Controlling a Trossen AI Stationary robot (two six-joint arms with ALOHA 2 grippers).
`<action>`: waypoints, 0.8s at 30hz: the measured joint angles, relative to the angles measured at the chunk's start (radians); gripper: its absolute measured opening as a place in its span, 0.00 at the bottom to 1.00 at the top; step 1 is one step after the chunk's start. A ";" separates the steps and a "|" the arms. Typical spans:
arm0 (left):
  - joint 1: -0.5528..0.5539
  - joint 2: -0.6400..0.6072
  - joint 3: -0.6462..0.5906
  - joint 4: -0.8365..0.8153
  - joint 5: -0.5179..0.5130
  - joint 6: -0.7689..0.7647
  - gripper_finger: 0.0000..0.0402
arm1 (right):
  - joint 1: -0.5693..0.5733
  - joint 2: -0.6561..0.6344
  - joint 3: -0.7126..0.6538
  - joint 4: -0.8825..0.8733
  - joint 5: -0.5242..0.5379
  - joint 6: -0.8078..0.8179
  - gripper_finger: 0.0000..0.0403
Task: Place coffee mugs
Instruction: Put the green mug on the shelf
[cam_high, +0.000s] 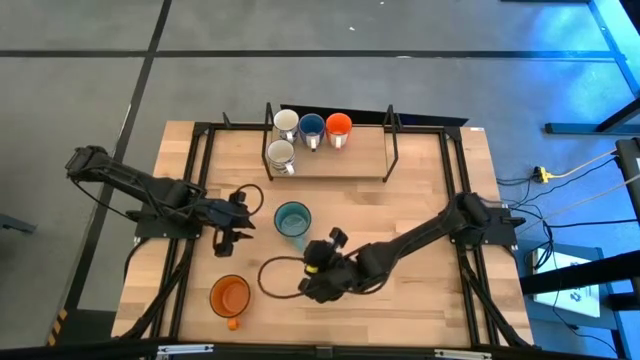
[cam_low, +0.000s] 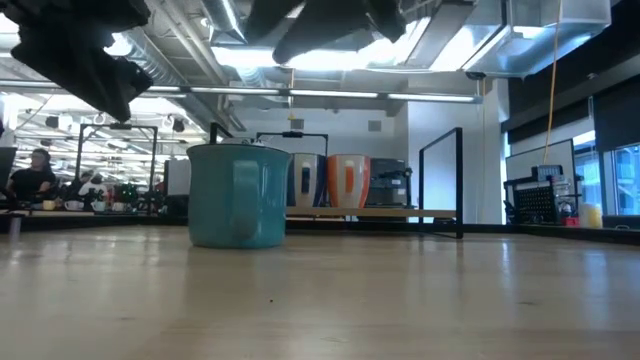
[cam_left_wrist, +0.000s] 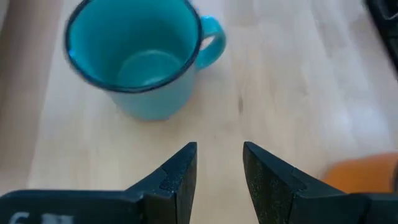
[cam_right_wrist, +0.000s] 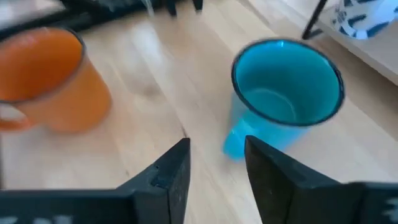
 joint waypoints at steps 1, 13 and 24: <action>0.001 -0.006 0.000 -0.015 -0.012 0.001 0.31 | -0.001 0.024 0.026 -0.006 -0.004 0.006 0.33; 0.001 -0.024 0.001 -0.061 -0.001 0.050 0.31 | -0.023 0.123 0.054 0.046 -0.039 0.215 0.46; 0.001 -0.024 0.001 -0.063 0.000 0.052 0.31 | -0.016 0.224 0.054 0.047 0.259 0.388 0.67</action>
